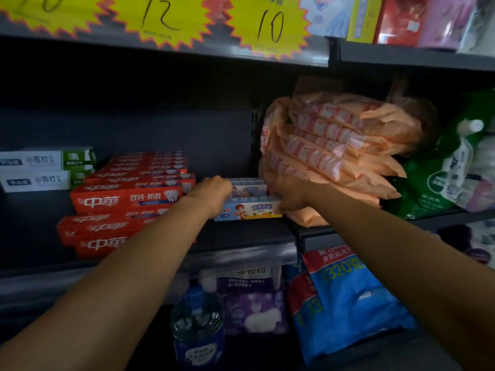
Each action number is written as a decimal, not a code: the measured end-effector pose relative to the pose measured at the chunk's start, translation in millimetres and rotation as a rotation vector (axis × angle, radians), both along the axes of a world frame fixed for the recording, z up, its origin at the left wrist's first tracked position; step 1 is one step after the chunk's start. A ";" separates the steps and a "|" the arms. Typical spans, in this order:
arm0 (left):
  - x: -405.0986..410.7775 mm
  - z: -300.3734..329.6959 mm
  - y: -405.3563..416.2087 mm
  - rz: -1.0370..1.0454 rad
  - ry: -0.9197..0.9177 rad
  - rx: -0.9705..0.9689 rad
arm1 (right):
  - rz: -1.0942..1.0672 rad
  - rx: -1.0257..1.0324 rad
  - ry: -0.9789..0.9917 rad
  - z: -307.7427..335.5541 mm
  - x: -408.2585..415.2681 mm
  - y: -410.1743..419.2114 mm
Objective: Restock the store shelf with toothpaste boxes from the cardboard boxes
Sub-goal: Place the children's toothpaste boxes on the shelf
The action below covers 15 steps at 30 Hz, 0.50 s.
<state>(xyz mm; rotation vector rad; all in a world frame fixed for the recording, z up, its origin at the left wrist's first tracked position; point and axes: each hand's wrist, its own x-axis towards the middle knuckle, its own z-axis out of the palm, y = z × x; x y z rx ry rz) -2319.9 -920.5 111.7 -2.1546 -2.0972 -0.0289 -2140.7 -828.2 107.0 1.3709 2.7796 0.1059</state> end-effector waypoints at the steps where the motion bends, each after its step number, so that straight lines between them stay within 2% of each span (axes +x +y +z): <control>1: -0.5 -1.3 2.6 0.005 0.002 -0.007 | 0.005 0.012 0.000 -1.8 -3.3 3.2; 9: -10.8 -11.1 20.2 0.023 0.050 0.005 | 0.014 0.110 -0.052 -16.7 -24.5 25.2; 15: -14.4 -10.1 27.1 0.028 0.049 -0.002 | 0.034 0.093 -0.063 -14.6 -29.1 32.0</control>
